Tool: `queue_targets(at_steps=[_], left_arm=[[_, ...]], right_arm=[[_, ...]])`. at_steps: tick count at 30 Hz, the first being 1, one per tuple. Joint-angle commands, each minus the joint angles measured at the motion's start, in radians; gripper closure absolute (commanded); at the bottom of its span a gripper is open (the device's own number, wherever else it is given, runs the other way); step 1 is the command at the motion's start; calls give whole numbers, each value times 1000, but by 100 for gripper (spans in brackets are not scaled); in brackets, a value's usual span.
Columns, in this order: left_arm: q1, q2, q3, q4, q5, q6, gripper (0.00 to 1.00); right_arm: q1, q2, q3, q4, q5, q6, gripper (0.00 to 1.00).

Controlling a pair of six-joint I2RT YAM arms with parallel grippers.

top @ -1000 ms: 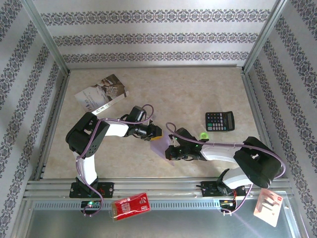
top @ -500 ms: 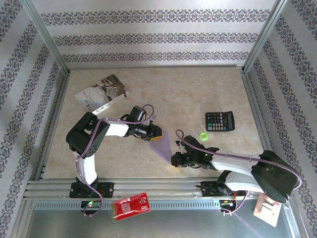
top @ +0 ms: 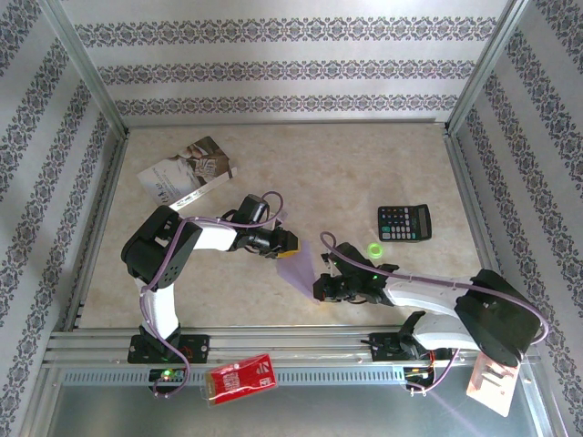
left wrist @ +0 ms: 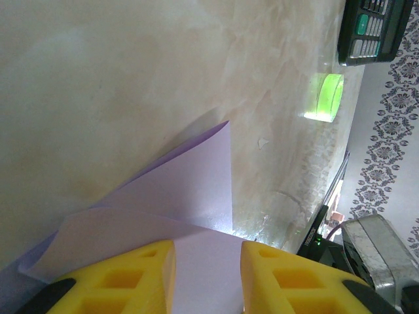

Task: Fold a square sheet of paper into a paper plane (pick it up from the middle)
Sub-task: Fourth fold the wing at the center of the table.

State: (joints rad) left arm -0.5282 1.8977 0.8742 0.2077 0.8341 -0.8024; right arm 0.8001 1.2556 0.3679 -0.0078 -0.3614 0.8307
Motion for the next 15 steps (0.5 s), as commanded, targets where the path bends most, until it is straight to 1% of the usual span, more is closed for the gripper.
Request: queue_targets(at_steps=[1, 8, 15], left_arm=[[9, 80, -24, -114, -130, 45, 68], [9, 75, -10, -121, -125, 43, 68], [8, 43, 53, -154, -107, 30, 67]], right_arm=[[-16, 20, 19, 2, -9, -28, 100], [-22, 50, -18, 9, -11, -31, 100], [-12, 15, -102, -4, 11, 12, 100]])
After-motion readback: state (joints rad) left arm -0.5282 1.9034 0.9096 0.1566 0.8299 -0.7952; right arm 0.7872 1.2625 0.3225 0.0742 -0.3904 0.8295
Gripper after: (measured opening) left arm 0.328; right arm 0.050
